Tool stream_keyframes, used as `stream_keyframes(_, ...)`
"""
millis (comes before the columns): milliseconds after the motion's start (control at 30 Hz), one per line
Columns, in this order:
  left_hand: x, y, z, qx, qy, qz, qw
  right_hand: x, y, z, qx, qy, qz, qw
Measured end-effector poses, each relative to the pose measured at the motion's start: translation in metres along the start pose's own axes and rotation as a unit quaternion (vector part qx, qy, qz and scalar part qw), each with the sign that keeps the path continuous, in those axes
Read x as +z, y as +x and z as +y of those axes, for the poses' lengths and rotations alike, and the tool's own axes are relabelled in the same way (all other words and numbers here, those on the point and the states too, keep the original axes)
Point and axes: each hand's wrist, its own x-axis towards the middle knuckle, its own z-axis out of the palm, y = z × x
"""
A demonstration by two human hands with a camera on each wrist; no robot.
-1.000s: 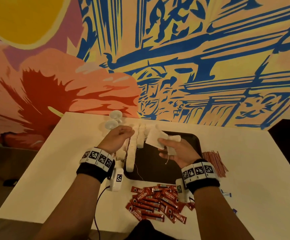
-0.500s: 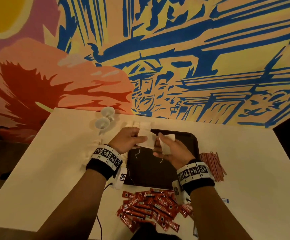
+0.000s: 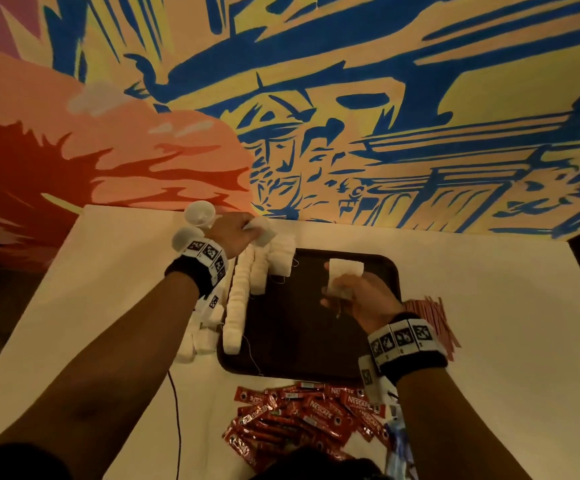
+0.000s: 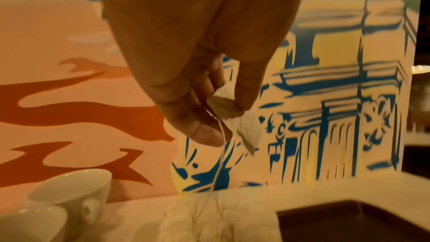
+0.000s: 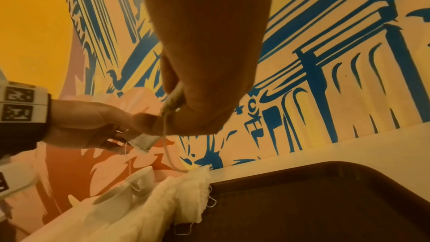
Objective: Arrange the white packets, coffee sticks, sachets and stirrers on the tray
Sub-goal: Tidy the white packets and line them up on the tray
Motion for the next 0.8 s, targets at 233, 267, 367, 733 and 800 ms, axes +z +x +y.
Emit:
stream_keyframes(233, 0.045, 0.038, -0.011, 0.021, 0.087, -0.121, 0.989, -0.019, 0.026, 0.004, -0.012, -0.022, 0.028, 0.999)
stream_keyframes(267, 0.052, 0.042, -0.012, 0.024, 0.096, -0.142, 0.985, -0.021, 0.029, 0.005, -0.014, -0.016, 0.028, 0.999)
stream_keyframes(367, 0.072, 0.049, -0.015, 0.015, 0.135, -0.188, 0.973, -0.022, 0.036, 0.006, -0.012, -0.003, 0.021, 1.000)
stream_keyframes(733, 0.091, 0.069, -0.027, 0.028, 0.208, -0.177, 0.962, -0.023, 0.048, 0.015, 0.001, 0.014, 0.014, 1.000)
stream_keyframes(800, 0.092, 0.071, -0.028, 0.039, 0.220, -0.175, 0.959, -0.025, 0.049, 0.017, 0.003, 0.020, 0.017, 1.000)
